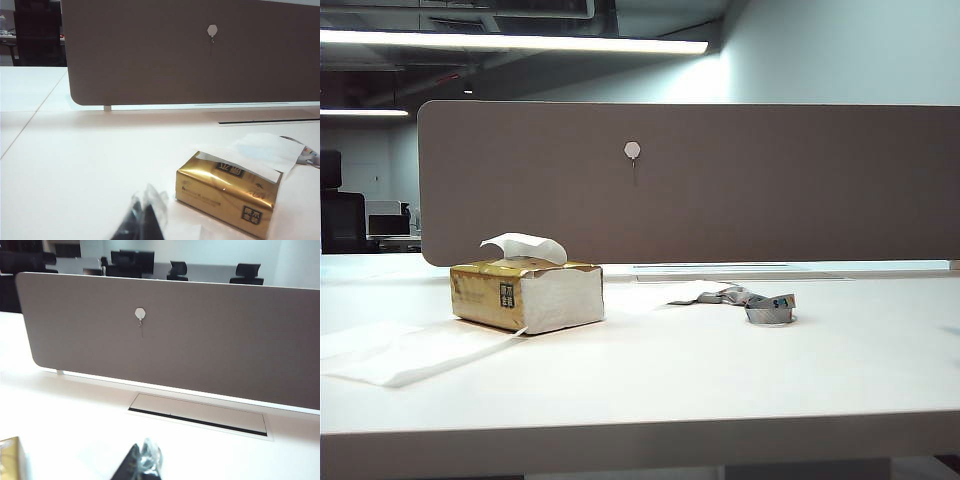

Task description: Pull out a tissue from the tissue box and use it to cover the ID card on the tabletop.

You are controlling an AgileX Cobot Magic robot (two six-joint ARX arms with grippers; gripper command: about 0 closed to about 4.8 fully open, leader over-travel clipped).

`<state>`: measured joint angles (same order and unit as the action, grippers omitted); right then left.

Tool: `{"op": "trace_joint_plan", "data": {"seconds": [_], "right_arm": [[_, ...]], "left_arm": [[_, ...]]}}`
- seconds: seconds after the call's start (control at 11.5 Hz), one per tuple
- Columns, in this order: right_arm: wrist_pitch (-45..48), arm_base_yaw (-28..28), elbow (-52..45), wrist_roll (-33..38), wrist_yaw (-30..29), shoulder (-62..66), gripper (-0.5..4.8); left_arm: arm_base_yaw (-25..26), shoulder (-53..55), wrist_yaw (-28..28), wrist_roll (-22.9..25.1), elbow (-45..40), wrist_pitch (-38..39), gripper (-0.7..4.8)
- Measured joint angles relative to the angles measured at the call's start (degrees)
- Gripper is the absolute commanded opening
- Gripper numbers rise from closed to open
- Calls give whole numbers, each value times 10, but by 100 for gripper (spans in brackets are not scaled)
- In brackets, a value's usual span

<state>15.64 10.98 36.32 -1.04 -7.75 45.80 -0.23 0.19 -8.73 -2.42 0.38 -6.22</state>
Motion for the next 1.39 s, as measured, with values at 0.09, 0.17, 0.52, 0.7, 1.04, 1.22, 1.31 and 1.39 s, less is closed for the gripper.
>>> {"op": "trace_joint_plan", "data": {"seconds": [0.09,0.17,0.52,0.7,1.04,1.22,1.31,1.39], "right_arm": [[0,0,-18,3,0,-25,-1],[4,0,-39,8,0,-60,-1],[-61,0,-160,27,99,-314,-1],[-109,0,-275,28,110,-455,-1],[-113,0,-300,29,110,-456,-1],[-115,0,-309,29,110,-456,-1],[-115,0,-314,29,110,-456,-1],[-115,0,-328,29,110,-456,-1]], "left_arm": [[0,0,0,0,0,0,-6],[0,0,1,0,0,0,-6],[0,0,0,0,0,1,-6],[0,0,-1,0,0,0,-6],[0,0,-2,0,0,0,-6],[0,0,-2,0,0,1,-6],[0,0,-2,0,0,1,-5],[0,0,-2,0,0,1,-6]]}}
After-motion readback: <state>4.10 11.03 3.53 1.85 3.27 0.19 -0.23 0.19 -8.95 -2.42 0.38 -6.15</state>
